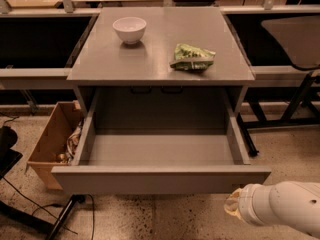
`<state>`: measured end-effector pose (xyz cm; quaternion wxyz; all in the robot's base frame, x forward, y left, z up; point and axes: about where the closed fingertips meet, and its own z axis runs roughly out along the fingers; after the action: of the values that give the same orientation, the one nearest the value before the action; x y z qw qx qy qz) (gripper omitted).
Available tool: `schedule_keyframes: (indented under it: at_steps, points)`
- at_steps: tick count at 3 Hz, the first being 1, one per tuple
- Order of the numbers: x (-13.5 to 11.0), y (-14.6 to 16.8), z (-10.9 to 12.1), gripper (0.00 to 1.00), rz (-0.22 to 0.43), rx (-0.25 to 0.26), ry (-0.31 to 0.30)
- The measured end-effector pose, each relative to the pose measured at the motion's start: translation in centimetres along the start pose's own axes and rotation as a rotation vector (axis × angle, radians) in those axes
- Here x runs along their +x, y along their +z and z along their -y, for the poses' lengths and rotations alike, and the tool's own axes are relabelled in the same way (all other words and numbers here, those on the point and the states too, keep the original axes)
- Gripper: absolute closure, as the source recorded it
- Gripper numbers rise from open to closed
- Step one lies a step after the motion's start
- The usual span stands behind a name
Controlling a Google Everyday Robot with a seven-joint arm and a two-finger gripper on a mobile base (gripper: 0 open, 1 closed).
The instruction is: Close top drawer
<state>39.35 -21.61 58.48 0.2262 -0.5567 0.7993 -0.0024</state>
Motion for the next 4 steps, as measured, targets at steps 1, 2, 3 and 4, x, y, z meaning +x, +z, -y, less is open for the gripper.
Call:
schedule_keyframes:
  at_steps: [1, 2, 3, 4]
  points:
    - [-1.2, 1.1, 4.0, 1.0, 0.061, 0.046, -0.011]
    - [-1.3, 1.1, 4.1, 1.0, 0.065, 0.05, -0.012]
    - [-2.5, 1.5, 6.6, 1.0, 0.103, 0.075, -0.02]
    - [-3.9, 2.2, 8.4, 1.0, 0.151, 0.081, -0.026]
